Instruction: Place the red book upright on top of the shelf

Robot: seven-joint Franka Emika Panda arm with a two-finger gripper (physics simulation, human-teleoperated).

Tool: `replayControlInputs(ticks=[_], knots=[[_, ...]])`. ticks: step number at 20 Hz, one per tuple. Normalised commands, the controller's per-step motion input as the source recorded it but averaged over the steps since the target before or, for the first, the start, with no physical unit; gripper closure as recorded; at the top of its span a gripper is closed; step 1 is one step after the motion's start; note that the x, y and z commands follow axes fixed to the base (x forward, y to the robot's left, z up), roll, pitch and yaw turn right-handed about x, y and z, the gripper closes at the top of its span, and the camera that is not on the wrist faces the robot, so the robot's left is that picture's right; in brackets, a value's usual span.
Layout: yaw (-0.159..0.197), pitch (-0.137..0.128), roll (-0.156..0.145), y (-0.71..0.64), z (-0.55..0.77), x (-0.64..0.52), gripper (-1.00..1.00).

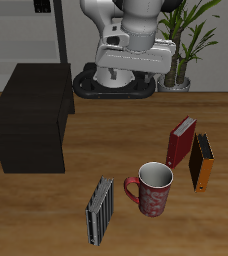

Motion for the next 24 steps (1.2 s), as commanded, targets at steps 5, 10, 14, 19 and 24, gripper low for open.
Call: replayControlInputs(ticks=[5,10,14,19,24], knots=[[-0.058,0.003,0.016,0.54,-0.20,0.04,-1.00],[-0.019,-0.012,0.034,0.37,-0.13,0.02,-1.00],[-0.004,0.033,0.102,0.53,-0.32,0.02,-1.00],[0.006,0.012,0.052,0.24,-0.25,0.01,-1.00],[-0.057,0.001,0.020,0.08,-0.16,0.07,-1.00]])
